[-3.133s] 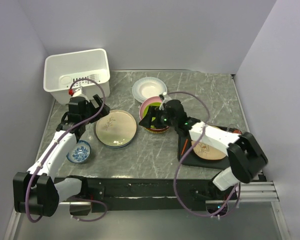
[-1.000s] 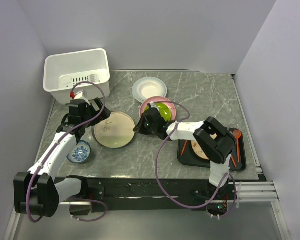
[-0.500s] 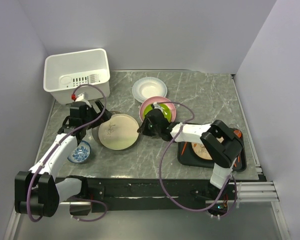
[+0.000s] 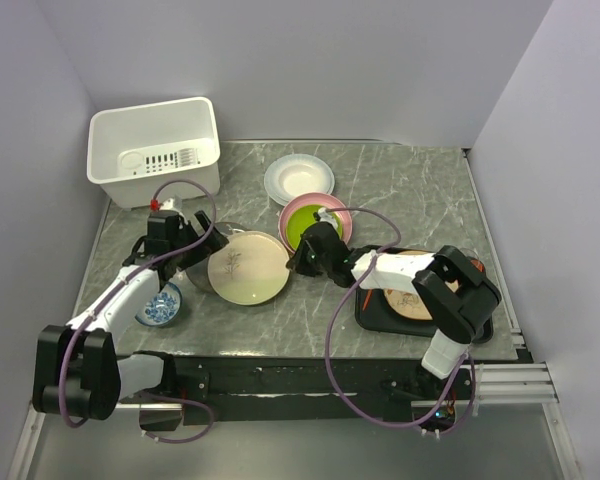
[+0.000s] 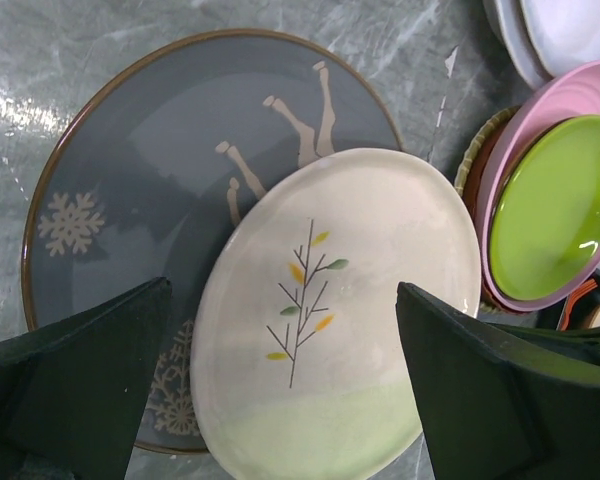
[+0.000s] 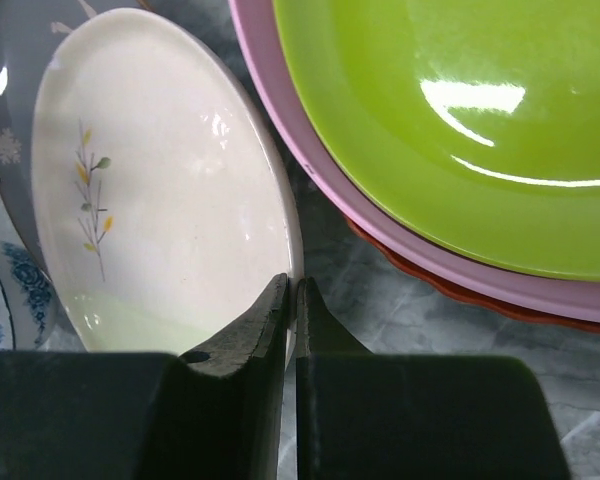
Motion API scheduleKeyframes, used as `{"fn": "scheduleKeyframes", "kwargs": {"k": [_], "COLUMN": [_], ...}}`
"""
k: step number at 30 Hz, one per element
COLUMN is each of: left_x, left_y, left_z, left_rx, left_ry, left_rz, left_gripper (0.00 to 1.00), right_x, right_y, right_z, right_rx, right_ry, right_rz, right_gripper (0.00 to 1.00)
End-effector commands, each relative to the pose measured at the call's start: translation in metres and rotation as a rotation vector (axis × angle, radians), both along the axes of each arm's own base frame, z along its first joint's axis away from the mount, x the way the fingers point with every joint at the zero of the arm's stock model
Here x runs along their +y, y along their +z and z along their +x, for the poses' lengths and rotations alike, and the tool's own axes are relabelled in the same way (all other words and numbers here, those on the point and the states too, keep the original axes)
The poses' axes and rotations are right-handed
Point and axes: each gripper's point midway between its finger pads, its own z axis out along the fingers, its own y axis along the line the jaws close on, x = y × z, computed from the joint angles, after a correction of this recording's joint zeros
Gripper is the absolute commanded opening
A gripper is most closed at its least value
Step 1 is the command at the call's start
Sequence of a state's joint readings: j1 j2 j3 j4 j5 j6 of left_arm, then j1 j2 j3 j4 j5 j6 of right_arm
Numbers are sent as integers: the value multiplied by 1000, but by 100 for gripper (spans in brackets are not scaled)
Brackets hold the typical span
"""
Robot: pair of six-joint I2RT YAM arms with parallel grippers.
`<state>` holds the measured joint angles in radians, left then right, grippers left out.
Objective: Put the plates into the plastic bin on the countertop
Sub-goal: Pick up the plate at the center of the board.
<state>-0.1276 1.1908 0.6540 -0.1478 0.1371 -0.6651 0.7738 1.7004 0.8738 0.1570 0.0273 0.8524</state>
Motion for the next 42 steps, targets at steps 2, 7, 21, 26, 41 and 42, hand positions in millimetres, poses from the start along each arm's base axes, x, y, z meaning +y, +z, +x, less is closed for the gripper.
{"fn": "scheduleKeyframes", "kwargs": {"k": [2, 7, 21, 26, 41, 42], "left_x": [1, -10, -21, -27, -44, -45], "left_y": [-12, -25, -23, -24, 23, 25], "left_z": [-4, -10, -21, -24, -27, -27], "left_rx": [43, 69, 49, 35, -128, -135], "left_ry": [23, -22, -79, -108, -202, -204], "left_rz": [-17, -60, -115, -145, -231, -231], "left_gripper": [99, 99, 99, 99, 92, 90], "right_x": [3, 3, 5, 4, 11, 11], "right_y": [14, 7, -12, -18, -15, -15], "right_z": [11, 12, 12, 10, 6, 6], "right_rx": [-63, -57, -21, -12, -4, -4], "right_ry": [-19, -25, -28, -34, -4, -2], "right_rz": [56, 58, 84, 89, 146, 145], "right_gripper": [1, 1, 1, 1, 1, 1]}}
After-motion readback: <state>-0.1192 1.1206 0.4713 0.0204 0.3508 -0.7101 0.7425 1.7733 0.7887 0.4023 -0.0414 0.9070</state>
